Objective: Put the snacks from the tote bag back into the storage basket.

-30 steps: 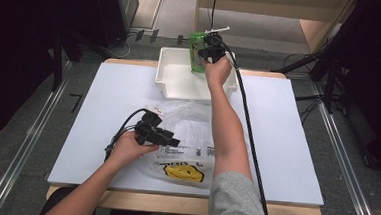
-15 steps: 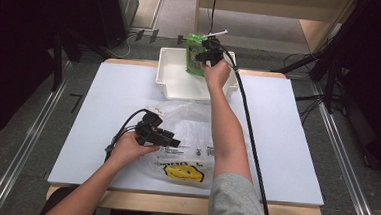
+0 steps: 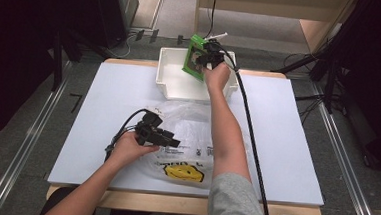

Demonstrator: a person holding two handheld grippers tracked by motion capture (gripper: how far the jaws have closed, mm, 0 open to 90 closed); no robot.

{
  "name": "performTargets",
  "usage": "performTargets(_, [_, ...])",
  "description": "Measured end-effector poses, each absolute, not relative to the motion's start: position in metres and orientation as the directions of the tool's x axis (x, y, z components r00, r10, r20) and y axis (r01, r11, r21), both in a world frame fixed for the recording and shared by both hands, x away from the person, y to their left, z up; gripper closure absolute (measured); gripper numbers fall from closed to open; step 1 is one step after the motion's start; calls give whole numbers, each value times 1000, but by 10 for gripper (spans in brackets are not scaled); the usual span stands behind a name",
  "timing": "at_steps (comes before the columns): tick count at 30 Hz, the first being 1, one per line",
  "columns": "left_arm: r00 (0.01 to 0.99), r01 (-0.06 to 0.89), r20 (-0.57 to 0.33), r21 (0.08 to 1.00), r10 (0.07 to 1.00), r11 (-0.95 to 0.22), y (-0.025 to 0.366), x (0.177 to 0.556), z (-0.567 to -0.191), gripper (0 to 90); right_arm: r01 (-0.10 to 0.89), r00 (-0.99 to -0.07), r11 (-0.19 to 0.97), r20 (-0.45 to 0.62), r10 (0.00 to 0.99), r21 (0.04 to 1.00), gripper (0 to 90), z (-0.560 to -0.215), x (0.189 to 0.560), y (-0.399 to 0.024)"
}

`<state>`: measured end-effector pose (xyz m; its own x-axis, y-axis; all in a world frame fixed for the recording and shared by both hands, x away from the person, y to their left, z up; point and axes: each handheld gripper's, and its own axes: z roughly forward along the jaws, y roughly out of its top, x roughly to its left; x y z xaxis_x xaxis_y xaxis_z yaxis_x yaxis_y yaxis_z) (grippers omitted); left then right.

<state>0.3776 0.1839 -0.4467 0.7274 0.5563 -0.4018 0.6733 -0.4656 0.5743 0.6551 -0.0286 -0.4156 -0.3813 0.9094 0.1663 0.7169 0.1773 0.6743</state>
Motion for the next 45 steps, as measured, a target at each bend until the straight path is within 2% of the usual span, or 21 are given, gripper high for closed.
performTargets(4, [728,673,-401,574,557,-467,183,377,-447,476,721,-370,167,170,914,673,466,-417,656,-29])
performTargets(10, [728,673,-400,572,557,-469,183,378,-447,475,725,-360,153,181,915,671,436,-418,657,-28])
performTargets(19, [727,674,-401,571,558,-468,184,378,-447,475,730,-332,117,200,922,673,332,-421,659,-27])
performTargets(28, [729,672,-398,572,557,-470,183,378,-447,475,719,-331,129,173,928,683,323,-420,660,-25])
performTargets(45, [730,672,-400,570,555,-473,183,377,-447,475,738,-320,123,185,929,663,298,-423,661,-28])
